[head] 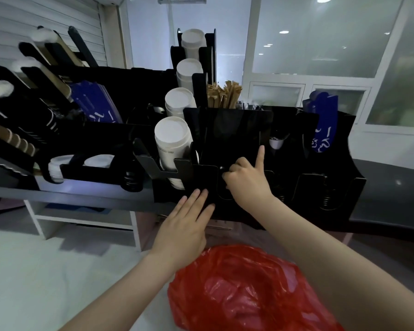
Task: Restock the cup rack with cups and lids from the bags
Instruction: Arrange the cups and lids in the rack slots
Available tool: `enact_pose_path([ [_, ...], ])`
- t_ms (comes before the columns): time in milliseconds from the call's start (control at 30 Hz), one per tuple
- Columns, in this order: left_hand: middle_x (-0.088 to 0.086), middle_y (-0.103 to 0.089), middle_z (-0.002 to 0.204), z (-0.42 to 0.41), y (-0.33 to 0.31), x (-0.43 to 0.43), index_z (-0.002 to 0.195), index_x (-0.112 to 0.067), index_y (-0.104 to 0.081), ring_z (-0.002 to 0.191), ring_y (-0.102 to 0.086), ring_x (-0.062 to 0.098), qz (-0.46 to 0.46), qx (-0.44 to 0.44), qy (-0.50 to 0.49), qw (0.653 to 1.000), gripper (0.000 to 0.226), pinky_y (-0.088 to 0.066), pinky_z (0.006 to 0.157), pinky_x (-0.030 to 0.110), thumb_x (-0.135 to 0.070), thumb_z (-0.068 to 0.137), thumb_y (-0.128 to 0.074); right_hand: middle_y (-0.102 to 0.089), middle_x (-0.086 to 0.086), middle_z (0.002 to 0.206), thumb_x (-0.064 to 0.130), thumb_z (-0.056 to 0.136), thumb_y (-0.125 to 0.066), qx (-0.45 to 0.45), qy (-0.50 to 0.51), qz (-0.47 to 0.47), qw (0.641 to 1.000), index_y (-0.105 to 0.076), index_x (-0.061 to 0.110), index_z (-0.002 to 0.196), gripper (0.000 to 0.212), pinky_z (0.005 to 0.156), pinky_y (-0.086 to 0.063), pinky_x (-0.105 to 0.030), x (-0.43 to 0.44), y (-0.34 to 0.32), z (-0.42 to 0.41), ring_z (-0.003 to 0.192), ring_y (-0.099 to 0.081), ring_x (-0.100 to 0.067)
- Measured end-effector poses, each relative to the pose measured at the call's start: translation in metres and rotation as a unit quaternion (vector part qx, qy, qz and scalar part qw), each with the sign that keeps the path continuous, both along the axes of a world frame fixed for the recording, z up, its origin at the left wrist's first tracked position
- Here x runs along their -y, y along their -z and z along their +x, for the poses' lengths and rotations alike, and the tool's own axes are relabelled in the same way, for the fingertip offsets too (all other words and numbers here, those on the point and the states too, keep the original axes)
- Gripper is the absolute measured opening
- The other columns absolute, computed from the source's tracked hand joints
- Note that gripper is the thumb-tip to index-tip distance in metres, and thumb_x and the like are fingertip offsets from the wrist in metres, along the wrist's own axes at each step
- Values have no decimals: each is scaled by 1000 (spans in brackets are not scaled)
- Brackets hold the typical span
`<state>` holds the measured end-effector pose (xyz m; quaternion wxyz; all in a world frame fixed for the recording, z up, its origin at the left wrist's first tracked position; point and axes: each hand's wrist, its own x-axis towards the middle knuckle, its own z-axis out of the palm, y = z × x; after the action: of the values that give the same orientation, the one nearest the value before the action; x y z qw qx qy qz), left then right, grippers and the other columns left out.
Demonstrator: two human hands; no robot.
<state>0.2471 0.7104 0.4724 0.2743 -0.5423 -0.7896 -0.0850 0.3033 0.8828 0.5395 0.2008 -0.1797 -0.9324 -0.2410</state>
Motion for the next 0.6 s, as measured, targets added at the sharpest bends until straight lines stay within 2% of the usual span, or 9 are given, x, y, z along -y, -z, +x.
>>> enact_pose_path([
  [100, 15, -49, 140, 0, 0, 0, 126, -10, -60, 133, -42, 31, -6, 7, -3, 1000, 62, -37, 107, 48, -13, 65, -75, -64, 4, 94, 23, 91, -56, 24, -12, 8, 1000, -69, 21, 101, 17, 98, 25, -68, 1, 8, 2, 119, -39, -24],
  [200, 15, -50, 139, 1, -1, 0, 125, -10, -61, 132, -43, 31, -9, 12, -2, 1000, 62, -37, 106, 47, -13, 65, -76, -65, 6, 96, 26, 91, -54, 25, -14, 13, 999, -68, 24, 107, 21, 96, 30, -67, 1, 10, 3, 125, -35, -26],
  [367, 15, -50, 138, 1, -2, 1, 126, -10, -61, 131, -44, 31, -8, 14, -2, 1000, 65, -35, 106, 47, -12, 63, -77, -67, 9, 103, 32, 92, -50, 31, -41, 28, 998, -64, 24, 119, 30, 95, 31, -67, -1, 13, 6, 133, -28, -25],
  [433, 15, -50, 139, 2, -4, 0, 129, -9, -58, 132, -44, 31, -7, 14, 0, 1000, 67, -33, 107, 47, -12, 64, -76, -66, 7, 114, 33, 92, -51, 14, -52, 33, 998, -61, 21, 125, 36, 97, 30, -66, -2, 15, 13, 138, -25, -25],
  [500, 14, -47, 142, 4, -7, -2, 134, -9, -52, 134, -41, 30, -3, 14, 5, 1000, 70, -30, 109, 47, -12, 67, -73, -63, 3, 124, 31, 91, -54, -24, -75, 29, 996, -60, 17, 127, 39, 102, 25, -65, -3, 16, 24, 140, -29, -24],
  [600, 14, -41, 146, 6, -13, -11, 140, -8, -44, 137, -35, 29, -2, 13, 19, 1000, 73, -25, 112, 46, -12, 71, -70, -66, 1, 121, 27, 83, -67, -91, -113, 50, 988, -68, 17, 117, 35, 107, -1, -68, -6, 14, 44, 129, -48, -23],
])
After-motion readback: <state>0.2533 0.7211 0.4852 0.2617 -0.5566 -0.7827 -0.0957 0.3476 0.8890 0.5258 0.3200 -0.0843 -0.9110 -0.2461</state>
